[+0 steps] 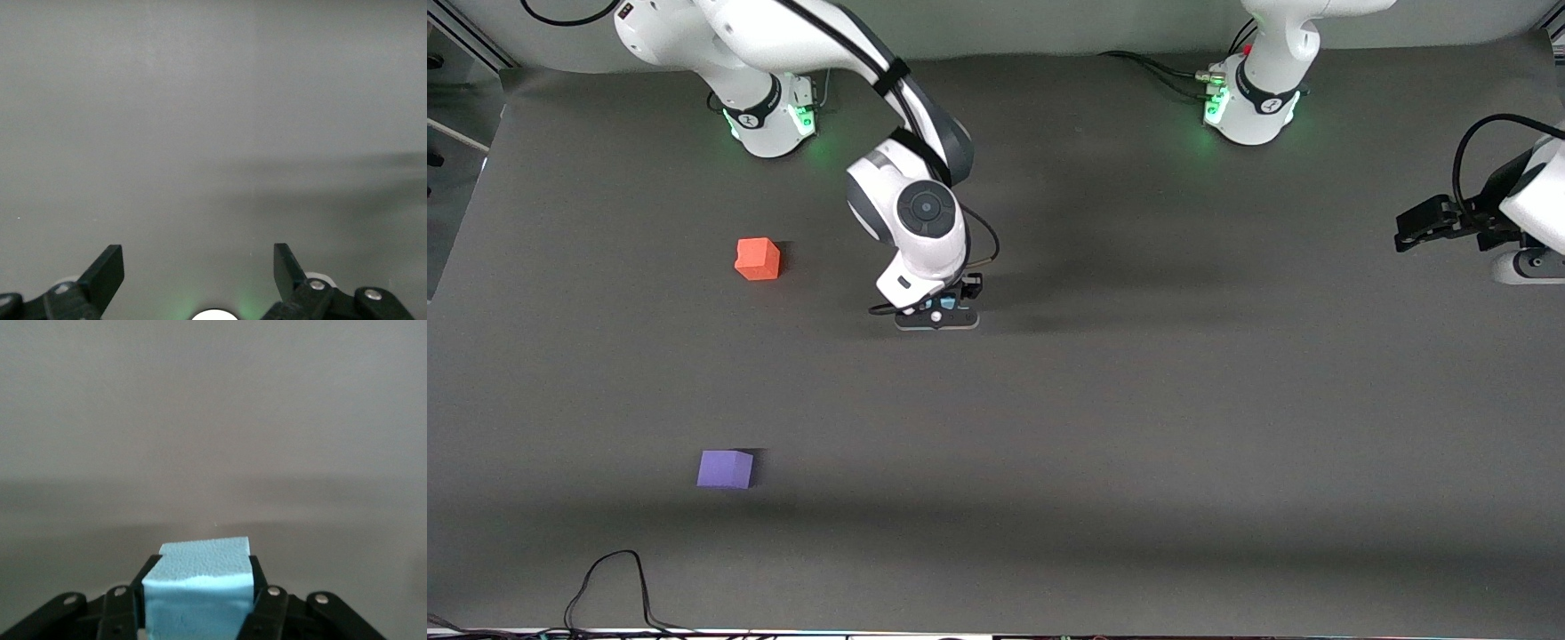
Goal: Place blue block between orange and purple blocks
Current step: 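Lift the blue cube with the right gripper and carry it toward the orange cube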
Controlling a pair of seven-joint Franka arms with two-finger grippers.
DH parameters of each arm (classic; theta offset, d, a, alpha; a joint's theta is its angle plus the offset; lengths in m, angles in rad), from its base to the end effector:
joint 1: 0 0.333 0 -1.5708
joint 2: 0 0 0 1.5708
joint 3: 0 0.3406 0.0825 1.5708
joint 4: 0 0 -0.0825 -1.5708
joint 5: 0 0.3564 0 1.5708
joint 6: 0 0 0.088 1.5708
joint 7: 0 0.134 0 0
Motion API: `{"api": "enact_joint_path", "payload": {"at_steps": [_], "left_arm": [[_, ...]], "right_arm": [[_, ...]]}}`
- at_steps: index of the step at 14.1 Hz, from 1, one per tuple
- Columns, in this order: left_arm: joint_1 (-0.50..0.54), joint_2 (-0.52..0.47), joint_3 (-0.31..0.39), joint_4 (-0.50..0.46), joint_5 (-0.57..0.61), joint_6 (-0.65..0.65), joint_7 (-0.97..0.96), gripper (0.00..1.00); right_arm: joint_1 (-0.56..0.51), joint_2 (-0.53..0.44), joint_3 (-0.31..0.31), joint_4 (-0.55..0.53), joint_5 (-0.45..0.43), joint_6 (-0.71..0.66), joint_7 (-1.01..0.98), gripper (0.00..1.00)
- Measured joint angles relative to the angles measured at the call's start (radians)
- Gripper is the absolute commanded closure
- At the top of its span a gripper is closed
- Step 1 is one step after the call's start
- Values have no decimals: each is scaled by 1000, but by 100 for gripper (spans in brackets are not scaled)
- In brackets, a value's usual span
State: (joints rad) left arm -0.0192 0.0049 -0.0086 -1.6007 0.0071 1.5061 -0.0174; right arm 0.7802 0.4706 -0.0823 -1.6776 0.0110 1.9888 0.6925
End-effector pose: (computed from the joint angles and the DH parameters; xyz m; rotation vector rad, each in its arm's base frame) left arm 0.5173 -0.0134 0.6012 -3.1284 0.0161 0.1555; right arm 0.4841 0.4144 0.3283 3.0149 0.0092 -0.1557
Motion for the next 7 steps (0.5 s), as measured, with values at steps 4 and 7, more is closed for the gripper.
{"api": "enact_joint_path", "payload": {"at_steps": [4,7], "left_arm": [[-3,2,0,0,-1,0,0,0],[-3,7,0,0,-1,4,0,0]], "right_arm": [[-42,-36,-1,241,39,-266,-17,82],[-61,-74,-4,356,62,-389,-37,82]]}}
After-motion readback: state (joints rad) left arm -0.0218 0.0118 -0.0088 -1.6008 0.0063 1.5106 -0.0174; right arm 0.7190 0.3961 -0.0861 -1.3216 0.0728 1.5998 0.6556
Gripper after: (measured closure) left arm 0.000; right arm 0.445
